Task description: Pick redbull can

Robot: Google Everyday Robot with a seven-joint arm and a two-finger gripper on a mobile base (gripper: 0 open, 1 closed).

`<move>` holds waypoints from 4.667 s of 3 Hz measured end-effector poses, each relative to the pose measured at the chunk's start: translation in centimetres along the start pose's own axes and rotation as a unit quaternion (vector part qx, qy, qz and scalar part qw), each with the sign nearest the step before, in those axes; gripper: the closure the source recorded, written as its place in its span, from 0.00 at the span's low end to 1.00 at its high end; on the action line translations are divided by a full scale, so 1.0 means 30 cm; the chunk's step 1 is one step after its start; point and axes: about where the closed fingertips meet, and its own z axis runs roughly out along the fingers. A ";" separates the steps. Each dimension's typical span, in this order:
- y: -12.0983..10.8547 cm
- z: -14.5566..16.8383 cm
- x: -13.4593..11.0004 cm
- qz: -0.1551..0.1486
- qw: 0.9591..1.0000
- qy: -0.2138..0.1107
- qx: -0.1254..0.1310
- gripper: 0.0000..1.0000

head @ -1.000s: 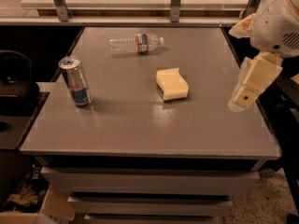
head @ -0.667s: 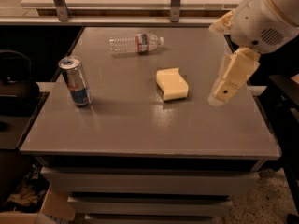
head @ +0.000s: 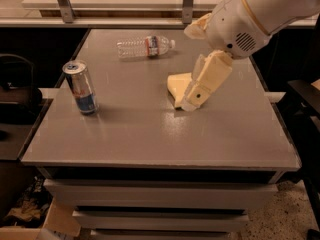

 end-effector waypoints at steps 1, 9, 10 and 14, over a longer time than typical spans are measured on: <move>0.019 0.084 -0.084 0.007 0.998 -0.062 -0.027 0.00; -0.010 0.504 -0.383 -0.063 0.952 -0.297 -0.039 0.00; -0.009 0.561 -0.413 -0.066 0.945 -0.316 -0.049 0.00; -0.035 0.746 -0.458 -0.039 0.934 -0.348 -0.075 0.15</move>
Offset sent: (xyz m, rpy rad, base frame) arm 0.0149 0.1024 -0.0232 0.4265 0.1665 0.0896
